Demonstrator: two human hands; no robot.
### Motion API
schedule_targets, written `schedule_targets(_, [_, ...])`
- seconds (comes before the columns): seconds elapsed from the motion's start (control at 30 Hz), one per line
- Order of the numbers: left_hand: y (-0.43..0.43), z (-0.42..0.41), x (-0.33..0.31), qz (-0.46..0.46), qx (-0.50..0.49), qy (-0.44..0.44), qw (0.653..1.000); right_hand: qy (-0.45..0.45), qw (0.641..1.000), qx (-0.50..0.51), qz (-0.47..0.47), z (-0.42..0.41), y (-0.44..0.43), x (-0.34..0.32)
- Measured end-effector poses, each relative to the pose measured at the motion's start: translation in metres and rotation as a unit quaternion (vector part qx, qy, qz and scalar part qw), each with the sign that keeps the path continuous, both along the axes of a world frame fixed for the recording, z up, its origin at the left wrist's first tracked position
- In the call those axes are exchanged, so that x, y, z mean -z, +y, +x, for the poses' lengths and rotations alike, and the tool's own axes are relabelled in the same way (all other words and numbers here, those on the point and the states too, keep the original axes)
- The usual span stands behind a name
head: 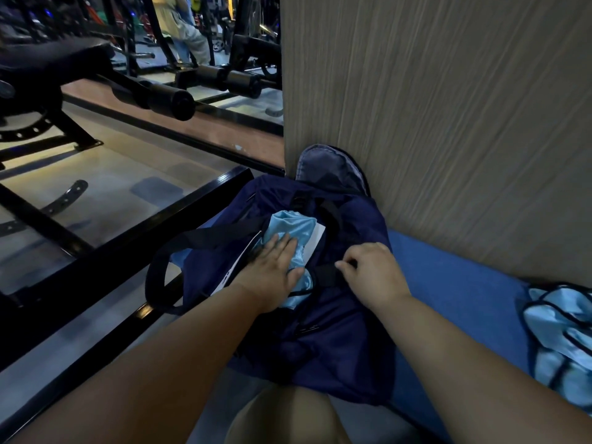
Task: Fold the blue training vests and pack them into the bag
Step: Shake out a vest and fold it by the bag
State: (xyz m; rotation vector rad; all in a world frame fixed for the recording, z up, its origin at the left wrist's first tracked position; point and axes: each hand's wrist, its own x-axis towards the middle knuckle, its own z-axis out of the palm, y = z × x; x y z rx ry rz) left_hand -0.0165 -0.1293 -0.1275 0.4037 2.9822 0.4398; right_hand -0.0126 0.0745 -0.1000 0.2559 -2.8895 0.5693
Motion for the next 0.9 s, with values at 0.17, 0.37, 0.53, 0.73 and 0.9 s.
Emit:
schedule_targets(0.17, [0.004, 0.001, 0.001, -0.018, 0.020, 0.014, 1.000, 0.047, 0.995, 0.078, -0.042, 0.006, 0.036, 0.003])
schedule_targets(0.37, [0.013, 0.004, -0.006, -0.086, 0.019, 0.035, 0.995, 0.118, 0.983, 0.125, -0.061, 0.011, 0.057, 0.014])
schedule_targets(0.53, [0.014, 0.002, -0.007, -0.122, 0.032, 0.035, 0.991, 0.156, 0.964, 0.166, -0.134, 0.012, 0.063, 0.016])
schedule_targets(0.73, [0.016, 0.005, -0.009, -0.137, 0.042, 0.066, 0.987, 0.179, 0.941, 0.202, -0.206, 0.015, 0.066, 0.013])
schedule_targets(0.9, [0.015, 0.014, -0.014, -0.188, 0.074, 0.211, 0.956, -0.002, 0.971, 0.229, -0.065, 0.018, 0.073, 0.016])
